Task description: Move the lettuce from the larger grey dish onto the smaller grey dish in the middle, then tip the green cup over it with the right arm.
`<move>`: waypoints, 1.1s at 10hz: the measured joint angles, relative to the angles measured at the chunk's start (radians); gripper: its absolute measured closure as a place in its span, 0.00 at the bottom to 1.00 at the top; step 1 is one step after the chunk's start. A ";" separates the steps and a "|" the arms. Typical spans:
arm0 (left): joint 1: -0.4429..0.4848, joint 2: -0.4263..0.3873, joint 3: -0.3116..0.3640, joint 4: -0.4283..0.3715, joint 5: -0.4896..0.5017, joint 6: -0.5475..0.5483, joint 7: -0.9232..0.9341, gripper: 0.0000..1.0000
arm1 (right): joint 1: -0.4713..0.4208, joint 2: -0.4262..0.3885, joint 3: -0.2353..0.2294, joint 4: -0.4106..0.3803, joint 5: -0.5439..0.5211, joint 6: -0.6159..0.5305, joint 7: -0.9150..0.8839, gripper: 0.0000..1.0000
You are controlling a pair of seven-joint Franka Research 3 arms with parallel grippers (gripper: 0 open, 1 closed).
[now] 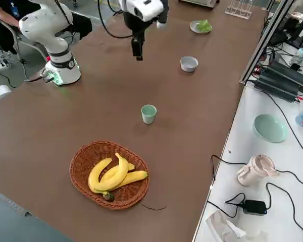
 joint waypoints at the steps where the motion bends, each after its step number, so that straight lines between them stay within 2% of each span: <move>1: -0.005 0.010 -0.005 -0.050 0.000 0.060 -0.015 0.00 | -0.029 0.032 0.000 -0.004 0.057 0.016 -0.123 0.00; 5: -0.012 0.057 -0.042 -0.250 -0.001 0.310 -0.105 0.04 | -0.107 0.149 0.000 -0.029 0.207 0.074 -0.613 0.00; 9: -0.013 0.177 -0.042 -0.282 -0.001 0.449 -0.174 0.04 | -0.201 0.268 0.010 -0.055 0.313 0.118 -0.996 0.00; 11: -0.011 0.213 -0.040 -0.278 -0.001 0.485 -0.194 0.07 | -0.285 0.337 0.077 -0.057 0.350 0.146 -1.113 0.00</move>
